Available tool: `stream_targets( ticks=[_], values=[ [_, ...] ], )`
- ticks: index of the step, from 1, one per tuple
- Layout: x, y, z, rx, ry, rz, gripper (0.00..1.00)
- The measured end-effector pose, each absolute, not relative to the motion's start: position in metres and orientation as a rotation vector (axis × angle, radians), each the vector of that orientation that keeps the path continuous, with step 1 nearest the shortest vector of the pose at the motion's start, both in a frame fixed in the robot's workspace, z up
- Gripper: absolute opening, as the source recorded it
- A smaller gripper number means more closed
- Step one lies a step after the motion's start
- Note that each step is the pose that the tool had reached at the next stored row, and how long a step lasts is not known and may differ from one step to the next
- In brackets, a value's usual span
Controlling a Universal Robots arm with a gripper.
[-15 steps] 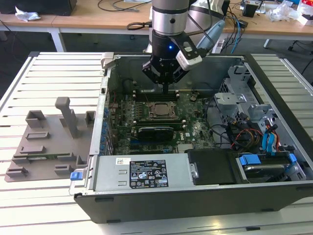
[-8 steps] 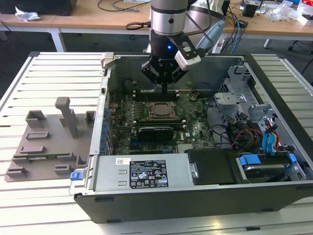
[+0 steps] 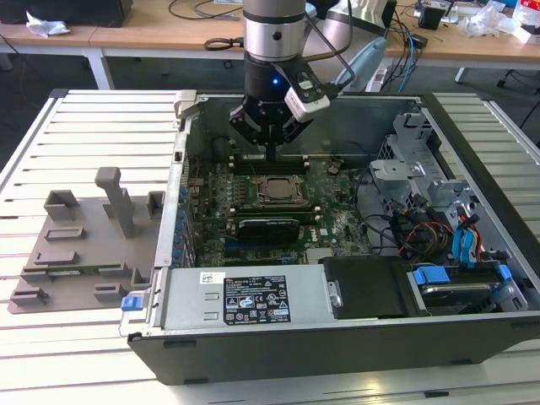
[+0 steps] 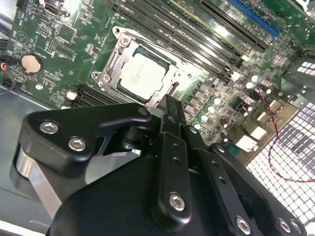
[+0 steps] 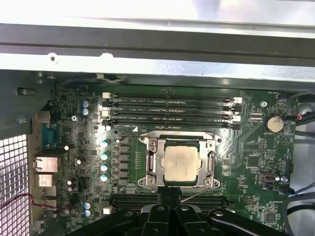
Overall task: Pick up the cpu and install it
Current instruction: 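Install the first cpu locking lever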
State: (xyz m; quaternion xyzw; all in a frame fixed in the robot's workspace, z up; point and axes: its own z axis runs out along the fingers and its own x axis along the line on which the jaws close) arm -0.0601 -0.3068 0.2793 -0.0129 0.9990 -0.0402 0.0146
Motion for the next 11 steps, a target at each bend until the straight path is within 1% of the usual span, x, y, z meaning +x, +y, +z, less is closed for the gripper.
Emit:
stream_targets(
  ticks=[11],
  values=[
    [-0.081, -0.304, 0.277, -0.04, 3.11, -0.125, 0.11]
  ],
)
